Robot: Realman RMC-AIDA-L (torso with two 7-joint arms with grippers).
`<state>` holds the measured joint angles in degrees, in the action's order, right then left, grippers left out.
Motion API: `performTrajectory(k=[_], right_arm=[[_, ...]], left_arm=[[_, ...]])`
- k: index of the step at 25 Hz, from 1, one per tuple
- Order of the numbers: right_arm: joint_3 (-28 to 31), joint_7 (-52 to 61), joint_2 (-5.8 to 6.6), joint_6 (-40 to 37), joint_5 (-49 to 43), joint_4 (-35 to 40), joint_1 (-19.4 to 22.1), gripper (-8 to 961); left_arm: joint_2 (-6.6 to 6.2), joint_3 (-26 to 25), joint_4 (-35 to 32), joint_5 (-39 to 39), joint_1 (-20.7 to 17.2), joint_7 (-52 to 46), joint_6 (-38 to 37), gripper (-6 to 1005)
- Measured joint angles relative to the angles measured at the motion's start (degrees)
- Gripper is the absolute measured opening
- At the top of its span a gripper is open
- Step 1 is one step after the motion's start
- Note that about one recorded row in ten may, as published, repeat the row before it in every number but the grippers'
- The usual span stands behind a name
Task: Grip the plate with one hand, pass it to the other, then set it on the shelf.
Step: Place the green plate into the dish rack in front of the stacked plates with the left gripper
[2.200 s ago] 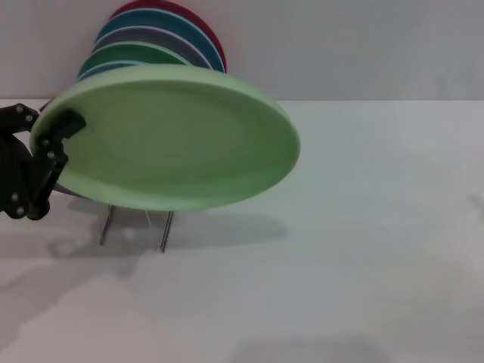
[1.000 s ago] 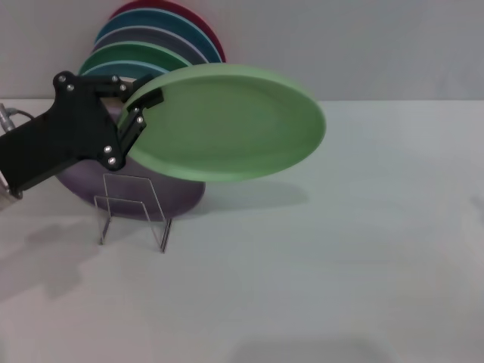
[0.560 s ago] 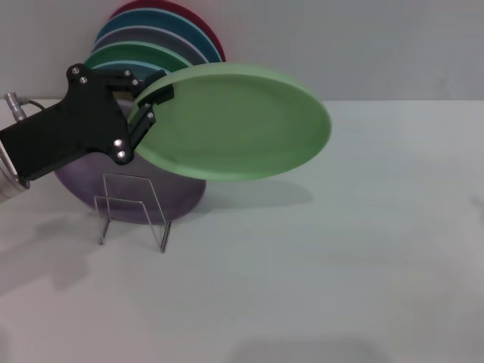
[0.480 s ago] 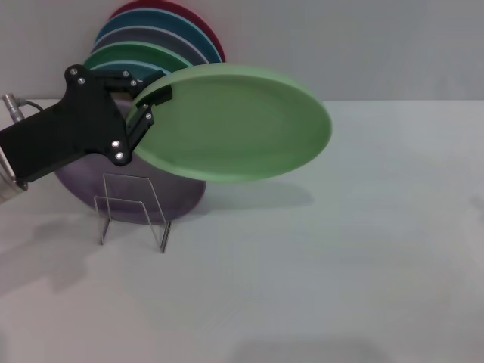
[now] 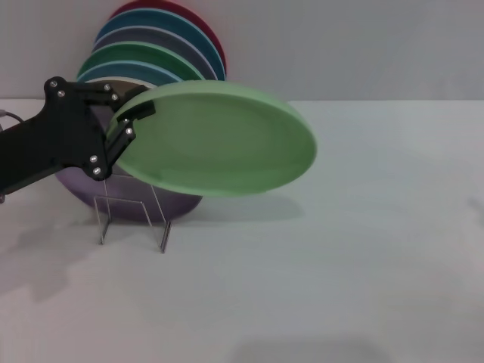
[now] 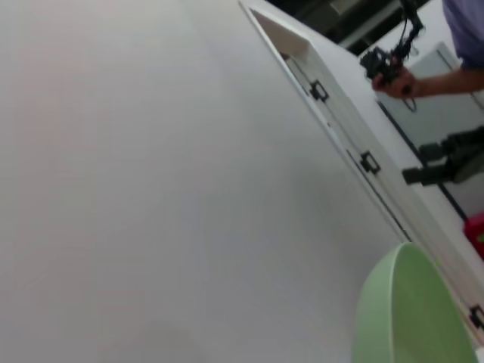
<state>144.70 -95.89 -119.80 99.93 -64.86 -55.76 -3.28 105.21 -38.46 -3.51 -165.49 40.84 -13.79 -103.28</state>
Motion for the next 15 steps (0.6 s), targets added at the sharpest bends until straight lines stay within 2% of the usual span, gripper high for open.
performTrajectory(k=[8, 15], right_arm=[[-0.8, -0.2, -0.01, 0.2, 0.0, 0.0, 0.5, 607], [-1.2, -0.2, -0.06, 0.2, 0.0, -0.1, 0.7, 608]], left_arm=[[-0.06, -0.2, -1.9, 0.1, 0.4, 0.7, 1.1, 141], [-1.57, -0.5, -2.5, 0.4, -0.3, 0.0, 0.7, 144]])
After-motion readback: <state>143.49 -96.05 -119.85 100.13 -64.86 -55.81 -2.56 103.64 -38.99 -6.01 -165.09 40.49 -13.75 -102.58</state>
